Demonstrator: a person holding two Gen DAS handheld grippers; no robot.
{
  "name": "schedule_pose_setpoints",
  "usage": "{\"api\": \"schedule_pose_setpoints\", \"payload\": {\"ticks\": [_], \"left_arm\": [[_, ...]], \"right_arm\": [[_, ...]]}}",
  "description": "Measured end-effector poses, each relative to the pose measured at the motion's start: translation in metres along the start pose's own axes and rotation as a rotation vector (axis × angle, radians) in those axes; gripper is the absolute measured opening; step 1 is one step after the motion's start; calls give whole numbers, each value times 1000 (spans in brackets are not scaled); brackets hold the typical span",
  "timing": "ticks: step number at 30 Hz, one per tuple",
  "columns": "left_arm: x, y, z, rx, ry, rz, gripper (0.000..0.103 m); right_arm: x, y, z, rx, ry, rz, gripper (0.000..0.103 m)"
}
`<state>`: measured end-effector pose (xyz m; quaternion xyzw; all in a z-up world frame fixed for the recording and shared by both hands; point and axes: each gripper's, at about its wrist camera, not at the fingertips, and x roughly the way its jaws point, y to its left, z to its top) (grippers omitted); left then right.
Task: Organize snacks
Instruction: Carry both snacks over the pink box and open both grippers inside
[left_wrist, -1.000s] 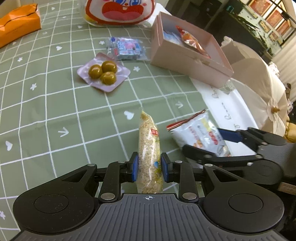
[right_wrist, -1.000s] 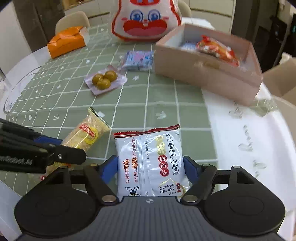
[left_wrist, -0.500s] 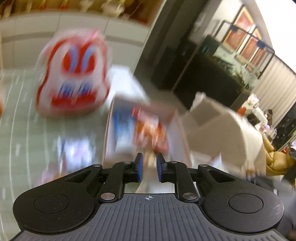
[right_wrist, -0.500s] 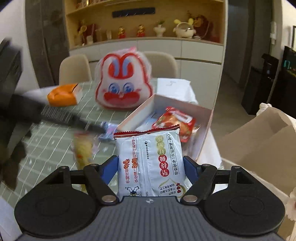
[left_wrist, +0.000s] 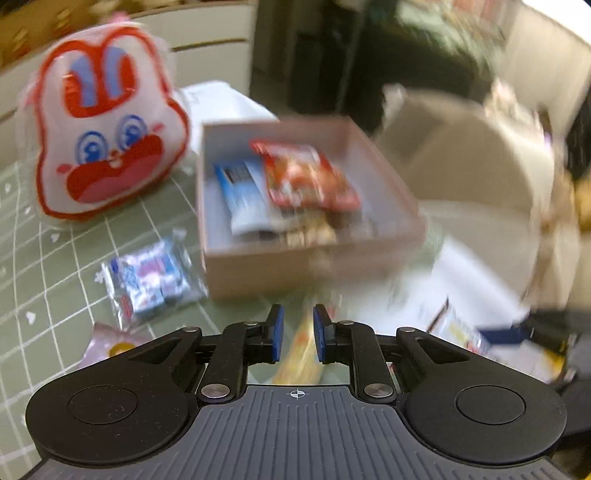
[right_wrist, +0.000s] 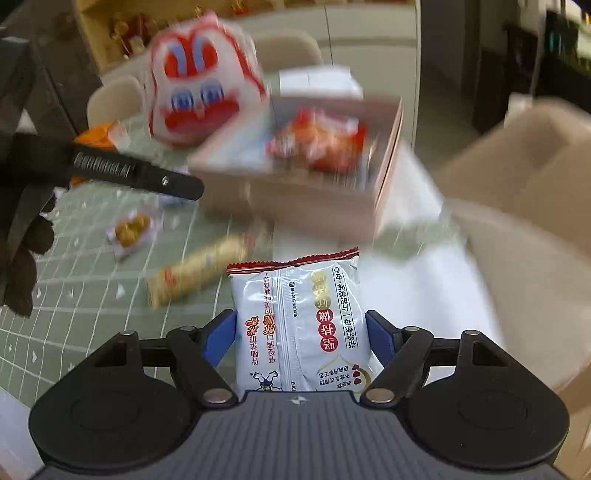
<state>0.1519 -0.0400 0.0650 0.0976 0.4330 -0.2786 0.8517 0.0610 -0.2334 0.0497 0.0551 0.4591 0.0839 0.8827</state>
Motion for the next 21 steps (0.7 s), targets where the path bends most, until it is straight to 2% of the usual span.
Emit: {"api": "schedule_pose_setpoints", "payload": {"ticks": [3,8,9,10,21], "left_arm": [[11,-10,-11,89,45,-7,25],[28,-10,-14,118,80,1,29],[30,-8,-14,114,88,3,34],[31,-7,-13,103,91,-2,35],[31,3,-14,89,100,-33,38]], "right_arm": [[6,12,-14,10,28,-3,76],[9,27,-29,4,42,-42,77],[9,29,-31,1,39,-54,77],[8,31,-33,1,39,-66,77],[3,38,-41,27,42,-132,77]]}}
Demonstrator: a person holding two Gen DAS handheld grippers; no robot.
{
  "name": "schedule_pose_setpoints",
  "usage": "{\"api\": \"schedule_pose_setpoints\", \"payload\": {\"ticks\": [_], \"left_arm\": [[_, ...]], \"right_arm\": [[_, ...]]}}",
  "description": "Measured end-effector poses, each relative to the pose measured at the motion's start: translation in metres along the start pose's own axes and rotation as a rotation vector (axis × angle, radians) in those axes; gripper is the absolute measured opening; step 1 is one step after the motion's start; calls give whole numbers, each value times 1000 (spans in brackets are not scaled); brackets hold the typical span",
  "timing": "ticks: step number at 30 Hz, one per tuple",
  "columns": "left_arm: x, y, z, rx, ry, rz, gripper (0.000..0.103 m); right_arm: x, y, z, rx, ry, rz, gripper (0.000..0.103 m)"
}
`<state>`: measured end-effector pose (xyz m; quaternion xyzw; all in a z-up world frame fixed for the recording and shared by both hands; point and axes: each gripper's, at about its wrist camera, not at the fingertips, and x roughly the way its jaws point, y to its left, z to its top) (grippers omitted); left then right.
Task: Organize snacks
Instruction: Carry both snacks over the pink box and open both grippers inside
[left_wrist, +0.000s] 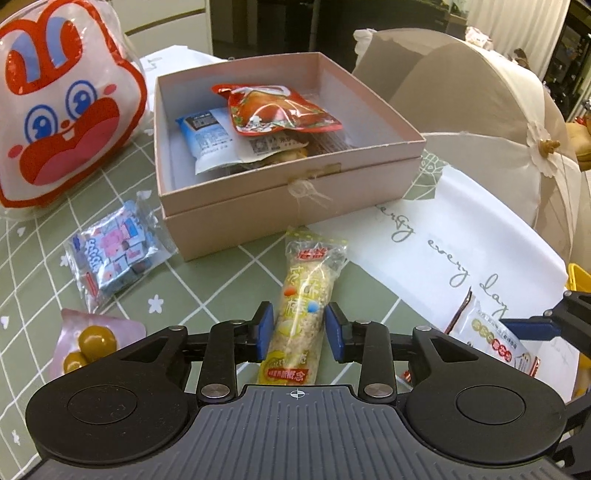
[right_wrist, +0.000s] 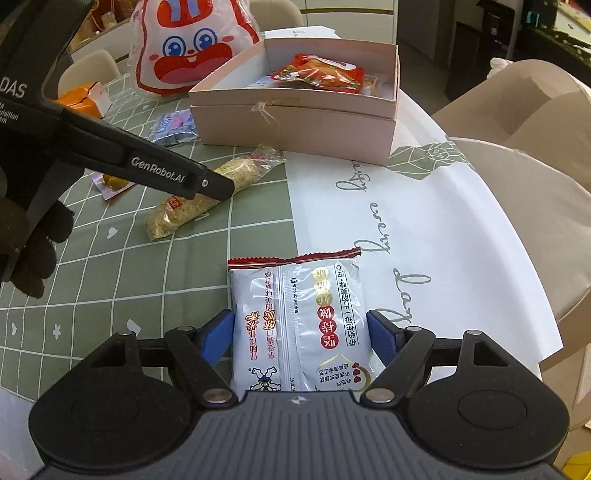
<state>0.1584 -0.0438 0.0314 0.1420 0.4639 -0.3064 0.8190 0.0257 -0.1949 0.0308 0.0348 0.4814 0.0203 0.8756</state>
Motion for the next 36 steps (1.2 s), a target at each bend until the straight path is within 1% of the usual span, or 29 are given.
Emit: {"api": "schedule_pose_setpoints", "payload": {"ticks": [1,2,5,8,13,16,18,21,24,26,28,30,31,32,33,34,36], "left_arm": [[1,0,-1,-3,6,-1,40],[4,1,-1,-9,28,-5,40],[4,0,-5,-2,12,-3,39],[0,2,-8,-20,7,-7,35],[-11,5,-21,-51,7,-38,35],[-24,4,-26,-67,-1,-54,35],[-36,4,-23,-80,-30,-73,35],[-57,11,-8,-136,-97,-109,35],[-74,26,15,-246,-178,-168,35],[-76,34,35,-273,-220,-158,35],[-72,42,58,-295,-269,-143,35],[-58,53,79,-338,-298,-161,35],[-45,61,88,-367,-287,-183,35],[-27,71,97,-411,-256,-195,35],[-14,79,102,-444,-234,-187,35],[-7,85,105,-461,-229,-184,35],[-7,94,108,-484,-256,-195,35]], "right_arm": [[1,0,1,2,-1,-5,78],[2,1,1,2,-3,-9,78],[3,3,2,-10,-8,-29,78],[2,3,3,-13,-12,-37,78],[-8,-3,5,16,-19,29,77],[-24,-2,10,-5,-53,45,77],[-39,-3,21,-20,-94,55,77],[-65,-8,50,-40,-186,63,77],[-83,-12,94,-71,-267,70,77],[-85,-16,125,-72,-288,79,77],[-79,-22,158,-67,-300,89,77],[-66,-26,187,-55,-303,74,77],[-55,-30,203,-37,-296,73,77],[-44,-34,216,-17,-284,83,77],[-33,-38,226,-1,-270,91,77],[-19,-42,237,16,-245,97,77],[8,-49,253,49,-182,130,77]]}}
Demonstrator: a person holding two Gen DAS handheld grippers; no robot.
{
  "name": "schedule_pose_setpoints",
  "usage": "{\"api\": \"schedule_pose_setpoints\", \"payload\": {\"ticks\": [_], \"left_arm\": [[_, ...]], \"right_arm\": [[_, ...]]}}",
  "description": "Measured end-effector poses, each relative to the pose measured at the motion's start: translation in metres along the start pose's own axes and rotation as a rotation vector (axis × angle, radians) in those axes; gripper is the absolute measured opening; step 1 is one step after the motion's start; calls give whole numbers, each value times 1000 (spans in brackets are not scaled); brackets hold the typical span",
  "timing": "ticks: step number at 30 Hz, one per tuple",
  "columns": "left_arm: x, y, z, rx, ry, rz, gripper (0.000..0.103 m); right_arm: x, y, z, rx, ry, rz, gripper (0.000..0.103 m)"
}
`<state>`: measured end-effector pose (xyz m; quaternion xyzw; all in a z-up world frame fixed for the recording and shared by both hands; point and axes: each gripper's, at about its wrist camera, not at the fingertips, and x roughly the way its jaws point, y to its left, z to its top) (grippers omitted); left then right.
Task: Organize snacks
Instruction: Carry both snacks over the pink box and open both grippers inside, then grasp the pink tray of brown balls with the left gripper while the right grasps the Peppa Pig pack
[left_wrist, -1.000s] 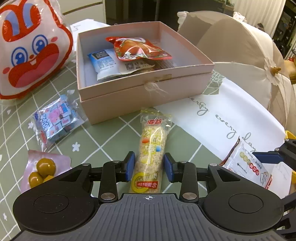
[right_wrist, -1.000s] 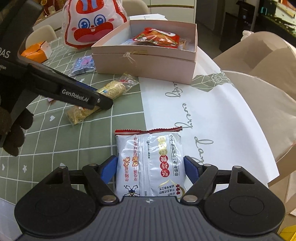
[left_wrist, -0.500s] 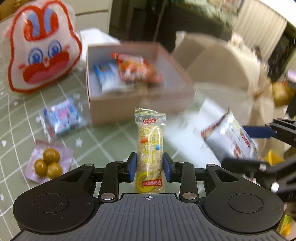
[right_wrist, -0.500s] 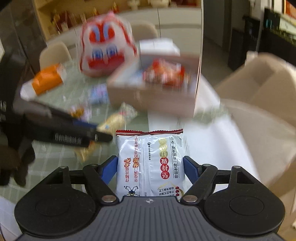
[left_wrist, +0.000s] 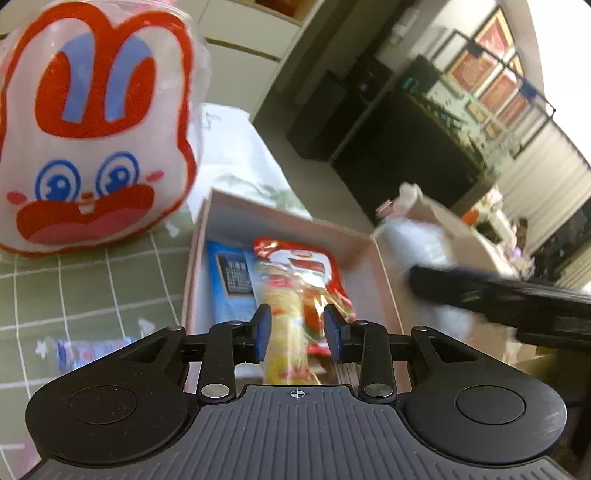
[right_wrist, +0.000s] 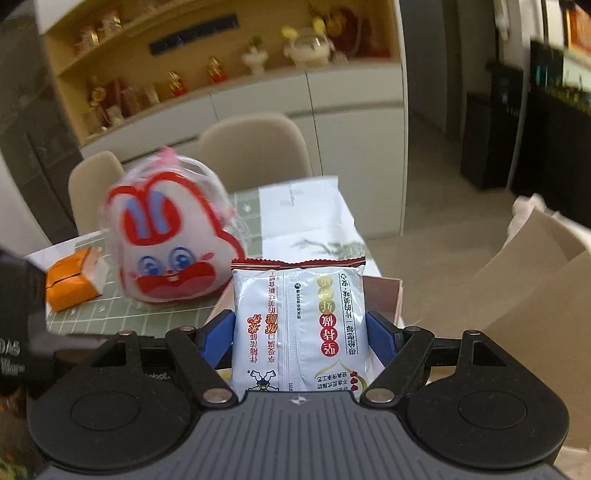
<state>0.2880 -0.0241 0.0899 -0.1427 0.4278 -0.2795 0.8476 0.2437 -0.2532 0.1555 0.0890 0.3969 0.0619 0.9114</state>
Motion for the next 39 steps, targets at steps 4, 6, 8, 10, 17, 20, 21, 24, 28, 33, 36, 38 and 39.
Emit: {"api": "schedule_pose_setpoints", "payload": {"ticks": [4,6,8,10,17,20,21,24,28,33,36,38,39], "left_arm": [[-19,18,11,-16,-65,15,35],[-23,36,13,-26,-73,93,35],[-20,57,10,-54,-62,185,35],[-11,73,5,-69,-27,230,35],[29,73,-17,49,88,257,28],[28,66,-29,98,99,254,28],[24,63,-35,96,104,243,28],[12,59,-55,94,110,211,27],[-5,55,-84,46,122,149,25],[-42,69,-106,-65,96,86,25],[-78,82,-107,-106,17,158,25],[-102,93,-109,-123,1,231,25],[-110,98,-112,-135,6,269,25]], "right_arm": [[43,-12,1,80,92,34,77],[52,-12,-7,76,97,21,77],[55,-13,-11,86,101,38,77],[61,-17,-11,115,114,77,77],[51,6,-26,-4,57,-43,77],[29,12,-37,-64,-80,25,77],[23,10,-39,-61,-103,50,77],[10,14,-45,-74,-112,12,78],[-9,41,-71,-200,-153,-31,79],[-16,81,-116,-282,-81,59,82],[-3,105,-138,-303,-15,127,82],[7,122,-149,-314,20,168,82],[14,130,-152,-322,37,194,82]]}}
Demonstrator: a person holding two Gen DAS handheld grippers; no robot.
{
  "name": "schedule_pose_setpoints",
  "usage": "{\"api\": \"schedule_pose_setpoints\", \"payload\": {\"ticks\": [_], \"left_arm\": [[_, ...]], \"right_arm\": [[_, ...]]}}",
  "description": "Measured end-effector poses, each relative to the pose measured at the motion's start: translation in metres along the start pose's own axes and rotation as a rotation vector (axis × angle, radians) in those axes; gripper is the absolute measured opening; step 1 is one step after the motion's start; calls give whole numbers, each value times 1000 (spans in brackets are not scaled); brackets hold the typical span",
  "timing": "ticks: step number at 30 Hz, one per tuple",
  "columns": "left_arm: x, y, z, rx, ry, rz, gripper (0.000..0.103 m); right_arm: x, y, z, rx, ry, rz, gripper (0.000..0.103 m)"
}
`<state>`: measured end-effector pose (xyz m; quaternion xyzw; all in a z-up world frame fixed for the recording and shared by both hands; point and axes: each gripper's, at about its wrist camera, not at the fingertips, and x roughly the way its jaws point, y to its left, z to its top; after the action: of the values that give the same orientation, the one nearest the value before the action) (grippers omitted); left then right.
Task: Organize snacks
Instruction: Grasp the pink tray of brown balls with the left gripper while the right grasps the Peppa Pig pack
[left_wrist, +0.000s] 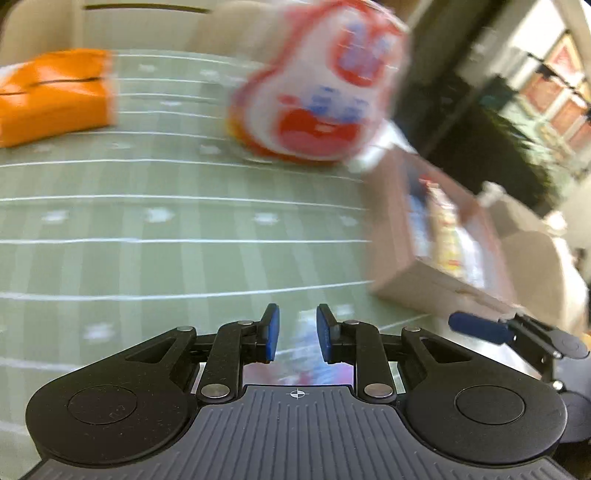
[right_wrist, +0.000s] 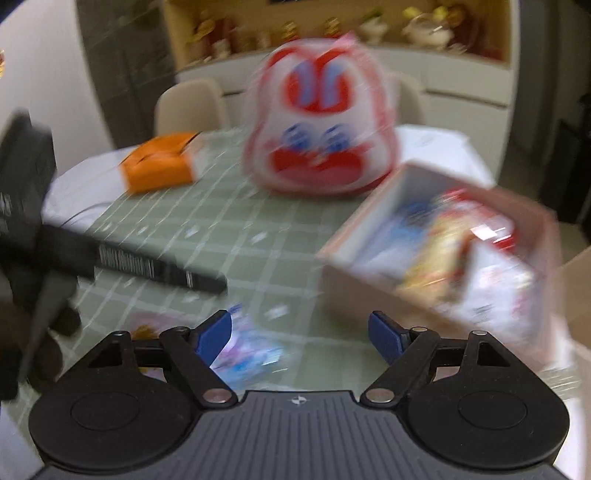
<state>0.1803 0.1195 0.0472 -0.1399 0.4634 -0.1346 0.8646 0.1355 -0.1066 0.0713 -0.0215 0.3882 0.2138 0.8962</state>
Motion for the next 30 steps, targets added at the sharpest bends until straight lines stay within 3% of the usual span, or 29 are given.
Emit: {"api": "schedule_pose_setpoints", "payload": {"ticks": [3,6,9,10,15,24,26,30], "left_arm": [[-14,23,-11,-55,41,67,25],[-22,34,-26,-103,57,67,25],[-29,42,-42,-126,60,49,25],[-28,38,-45,-122,63,35,25],[-18,18,-53,-40,72,25,28],[-2,-27,-55,173,52,144,29],[3,-33,-55,196,71,155,30],[10,-44,-60,246,83,179,32]], "right_arm": [[28,18,0,-40,48,53,82],[55,32,-6,-121,127,42,82],[57,31,-12,-106,140,71,83],[54,30,-13,-95,143,74,77],[29,17,-26,-53,157,42,64],[-21,-13,-75,95,111,-122,65],[-27,-18,-86,139,96,-136,71],[-30,-11,-98,110,57,-176,76]]}}
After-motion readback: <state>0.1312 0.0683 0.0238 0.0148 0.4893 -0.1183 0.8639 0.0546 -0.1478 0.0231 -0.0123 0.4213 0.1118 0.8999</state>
